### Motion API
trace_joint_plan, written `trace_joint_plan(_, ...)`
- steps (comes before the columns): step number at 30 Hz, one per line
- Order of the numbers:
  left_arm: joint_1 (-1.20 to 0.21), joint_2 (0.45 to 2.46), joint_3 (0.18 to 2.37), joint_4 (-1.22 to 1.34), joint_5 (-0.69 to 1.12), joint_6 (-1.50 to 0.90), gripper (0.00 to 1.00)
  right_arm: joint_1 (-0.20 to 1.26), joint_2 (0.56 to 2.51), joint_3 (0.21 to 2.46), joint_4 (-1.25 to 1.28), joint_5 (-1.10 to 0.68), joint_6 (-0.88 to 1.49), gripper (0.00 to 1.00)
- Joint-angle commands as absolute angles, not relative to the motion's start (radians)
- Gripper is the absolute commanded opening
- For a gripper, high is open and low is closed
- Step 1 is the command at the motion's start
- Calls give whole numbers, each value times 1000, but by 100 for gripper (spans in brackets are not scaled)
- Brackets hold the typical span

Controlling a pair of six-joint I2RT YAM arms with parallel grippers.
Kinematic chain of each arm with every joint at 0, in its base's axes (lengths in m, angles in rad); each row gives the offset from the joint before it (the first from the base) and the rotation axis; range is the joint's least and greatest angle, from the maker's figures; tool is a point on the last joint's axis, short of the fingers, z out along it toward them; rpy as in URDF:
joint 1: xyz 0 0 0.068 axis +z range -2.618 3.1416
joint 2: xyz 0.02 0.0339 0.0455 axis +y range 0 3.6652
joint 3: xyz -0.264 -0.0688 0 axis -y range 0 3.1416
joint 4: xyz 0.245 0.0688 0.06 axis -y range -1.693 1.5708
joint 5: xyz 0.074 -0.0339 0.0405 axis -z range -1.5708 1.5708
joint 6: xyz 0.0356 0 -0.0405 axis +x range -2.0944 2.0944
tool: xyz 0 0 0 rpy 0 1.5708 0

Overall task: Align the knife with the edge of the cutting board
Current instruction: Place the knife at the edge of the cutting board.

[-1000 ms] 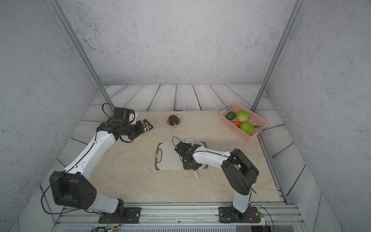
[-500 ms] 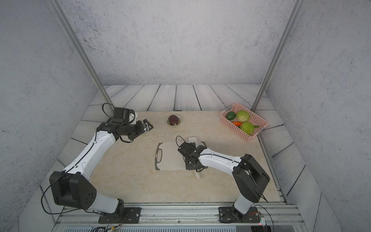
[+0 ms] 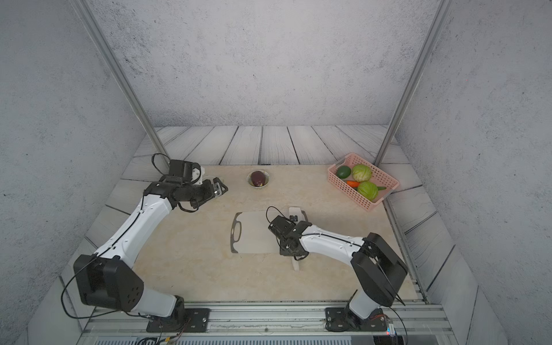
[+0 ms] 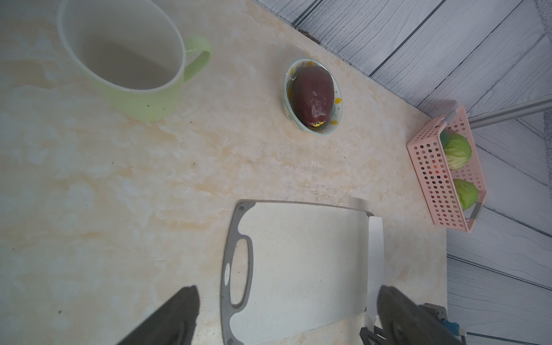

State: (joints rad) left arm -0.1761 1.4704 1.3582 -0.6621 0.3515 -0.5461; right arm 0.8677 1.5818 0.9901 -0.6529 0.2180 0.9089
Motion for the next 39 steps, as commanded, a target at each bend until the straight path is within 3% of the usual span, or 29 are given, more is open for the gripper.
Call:
trace_joint_plan(1, -169, 1471, 1354, -670, 338, -532, 98, 873, 1569, 992, -653, 273, 968, 0)
trace_joint_plan(29, -169, 1477, 1354, -673, 337, -532, 98, 873, 1687, 1006, -626, 251, 1004, 0)
trace_joint_plan(34, -169, 1476, 1355, -673, 337, -534, 98, 873, 1700, 1011, -627, 240, 994, 9)
trace_joint_plan(39, -169, 1480, 1354, -672, 338, -534, 98, 873, 1711, 1018, -632, 230, 993, 28)
